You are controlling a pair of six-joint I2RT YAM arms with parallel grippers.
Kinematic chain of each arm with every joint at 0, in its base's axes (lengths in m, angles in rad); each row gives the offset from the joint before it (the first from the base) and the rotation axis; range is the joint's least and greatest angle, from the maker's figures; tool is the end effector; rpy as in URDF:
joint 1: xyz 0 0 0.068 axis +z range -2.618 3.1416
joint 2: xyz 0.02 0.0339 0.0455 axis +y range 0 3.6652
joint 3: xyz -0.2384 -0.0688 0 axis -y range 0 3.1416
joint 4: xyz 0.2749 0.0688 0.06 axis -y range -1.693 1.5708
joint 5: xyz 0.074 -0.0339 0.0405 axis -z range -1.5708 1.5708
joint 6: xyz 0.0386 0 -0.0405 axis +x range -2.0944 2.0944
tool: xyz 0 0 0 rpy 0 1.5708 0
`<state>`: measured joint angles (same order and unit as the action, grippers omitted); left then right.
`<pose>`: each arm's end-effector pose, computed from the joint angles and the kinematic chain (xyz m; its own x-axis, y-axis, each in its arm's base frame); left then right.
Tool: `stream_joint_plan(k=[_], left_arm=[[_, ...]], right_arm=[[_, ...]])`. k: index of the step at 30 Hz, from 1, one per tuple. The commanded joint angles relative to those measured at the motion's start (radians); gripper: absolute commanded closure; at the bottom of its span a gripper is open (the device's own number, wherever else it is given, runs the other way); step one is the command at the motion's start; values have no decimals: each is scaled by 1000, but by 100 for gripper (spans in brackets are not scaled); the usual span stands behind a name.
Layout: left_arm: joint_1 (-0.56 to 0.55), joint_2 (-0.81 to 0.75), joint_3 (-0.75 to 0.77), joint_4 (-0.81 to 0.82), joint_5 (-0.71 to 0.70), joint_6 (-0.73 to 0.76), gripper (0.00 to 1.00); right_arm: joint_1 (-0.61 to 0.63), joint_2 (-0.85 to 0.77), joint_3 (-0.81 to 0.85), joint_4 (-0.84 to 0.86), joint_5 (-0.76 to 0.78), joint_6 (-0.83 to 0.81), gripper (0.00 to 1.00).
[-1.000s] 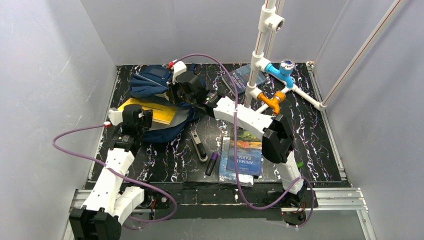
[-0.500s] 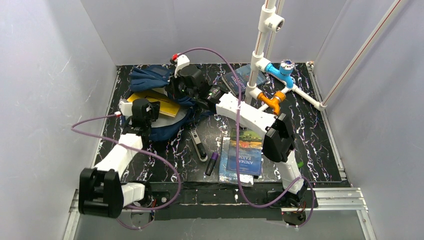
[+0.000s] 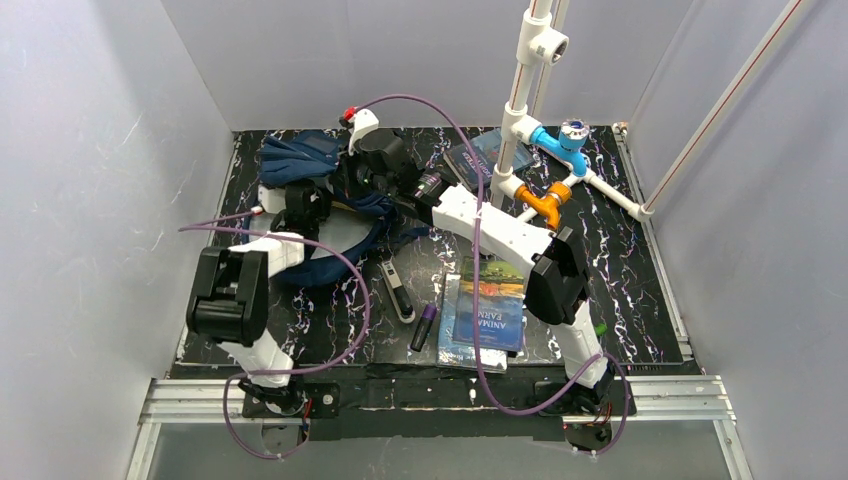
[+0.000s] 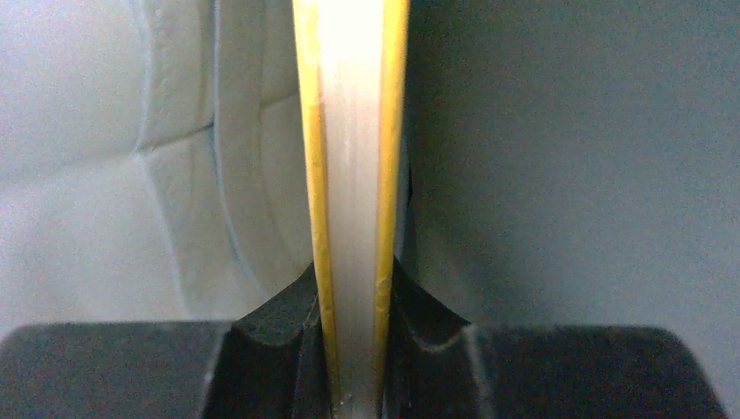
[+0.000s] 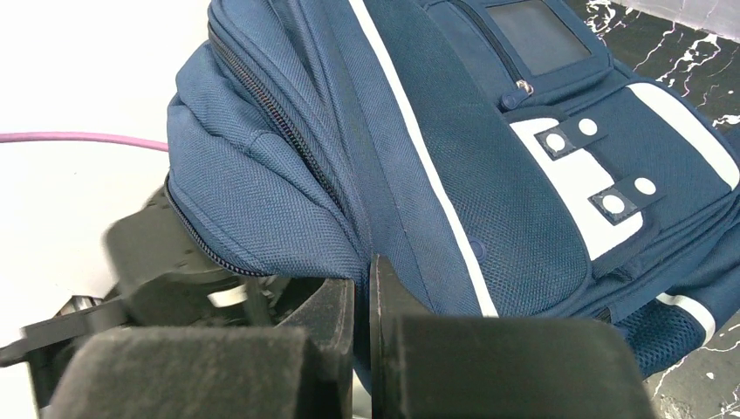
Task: Pack the student bag
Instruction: Place the book in the student bag.
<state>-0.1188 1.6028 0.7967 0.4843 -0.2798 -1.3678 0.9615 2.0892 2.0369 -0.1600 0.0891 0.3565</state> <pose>0.3653 -0.0329 0.1598 0.0799 -0.9576 -0.2768 -0.3371 0.2354 -0.9116 0.3037 0.4291 0.3424 -0.3807 0.0619 -0.9226 -0.6767 0.6613 0.3236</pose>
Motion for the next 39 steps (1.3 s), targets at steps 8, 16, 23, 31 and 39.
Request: stream_joint_plan(k=[8, 16, 23, 31, 39], left_arm=[[26, 230, 159, 204, -27, -21, 84], [42, 180, 121, 132, 29, 6, 29], [65, 16, 98, -93, 136, 110, 2], [113, -148, 91, -385, 363, 239, 2], [117, -365, 234, -928, 365, 540, 2]], right_arm=[[-16, -49, 95, 133, -13, 38, 99], [-28, -47, 85, 137, -1, 35, 99], [-38, -49, 73, 132, 17, 21, 99], [-45, -8, 85, 100, 46, -58, 99], [-44, 20, 69, 59, 92, -150, 99]])
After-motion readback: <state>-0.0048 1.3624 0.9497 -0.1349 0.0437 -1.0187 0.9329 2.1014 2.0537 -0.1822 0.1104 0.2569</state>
